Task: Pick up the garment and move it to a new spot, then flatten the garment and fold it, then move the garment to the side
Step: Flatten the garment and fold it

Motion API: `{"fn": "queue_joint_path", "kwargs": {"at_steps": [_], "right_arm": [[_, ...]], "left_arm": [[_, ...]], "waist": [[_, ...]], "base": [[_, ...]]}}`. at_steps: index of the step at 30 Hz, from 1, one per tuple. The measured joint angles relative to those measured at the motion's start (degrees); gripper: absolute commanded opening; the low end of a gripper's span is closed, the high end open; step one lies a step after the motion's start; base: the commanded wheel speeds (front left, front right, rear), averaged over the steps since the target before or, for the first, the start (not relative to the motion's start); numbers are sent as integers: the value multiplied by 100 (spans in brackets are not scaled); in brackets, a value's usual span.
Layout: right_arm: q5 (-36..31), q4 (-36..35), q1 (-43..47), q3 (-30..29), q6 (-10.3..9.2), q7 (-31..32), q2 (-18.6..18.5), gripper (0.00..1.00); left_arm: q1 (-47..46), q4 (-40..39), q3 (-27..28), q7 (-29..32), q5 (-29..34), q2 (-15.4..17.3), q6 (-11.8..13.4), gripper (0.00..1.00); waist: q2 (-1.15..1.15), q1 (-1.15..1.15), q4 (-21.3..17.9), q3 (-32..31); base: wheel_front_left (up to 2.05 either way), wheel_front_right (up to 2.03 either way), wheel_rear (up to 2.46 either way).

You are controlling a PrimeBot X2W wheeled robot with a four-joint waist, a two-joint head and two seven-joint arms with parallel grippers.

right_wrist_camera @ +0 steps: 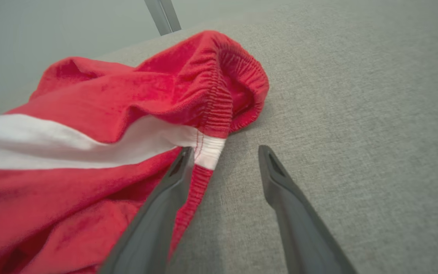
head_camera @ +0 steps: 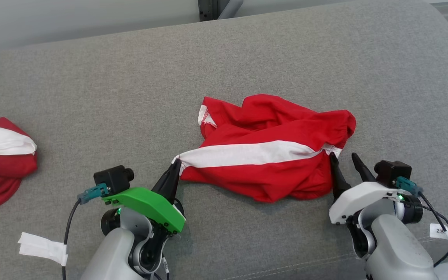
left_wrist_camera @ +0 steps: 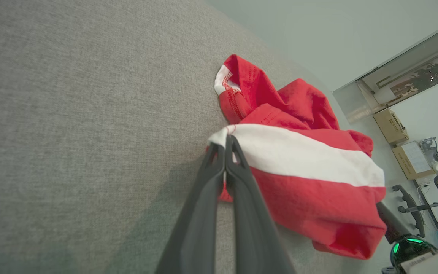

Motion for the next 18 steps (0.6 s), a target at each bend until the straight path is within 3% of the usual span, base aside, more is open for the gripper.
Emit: {"fn": "queue_joint_path", "kwargs": {"at_steps": [6, 9, 12, 16, 18], "right_arm": [[241, 808, -574, 449, 0, 1, -71, 75], [349, 1051, -795, 620, 0, 1, -149, 48], [488, 1199, -915, 810, 0, 0, -176, 39], [761, 1313, -998, 1076, 0, 0, -233, 18], [876, 1322, -1032, 1192, 0, 0, -278, 0]], "left_arm": [[7, -48, -71, -26, 48, -5, 27, 0], [6, -58, -88, -31, 58, -3, 27, 0], [5, -63, -97, -51, 89, 4, 31, 0], [5, -68, -97, -58, 89, 19, 49, 0], [5, -74, -97, -58, 89, 30, 49, 0]], "waist": [[0, 0, 67, 59], [0, 0, 98, 86], [0, 0, 120, 103], [0, 0, 115, 114], [0, 0, 105, 119]], "base": [[0, 0, 0], [0, 0, 0], [0, 0, 0], [0, 0, 0], [0, 0, 0]]}}
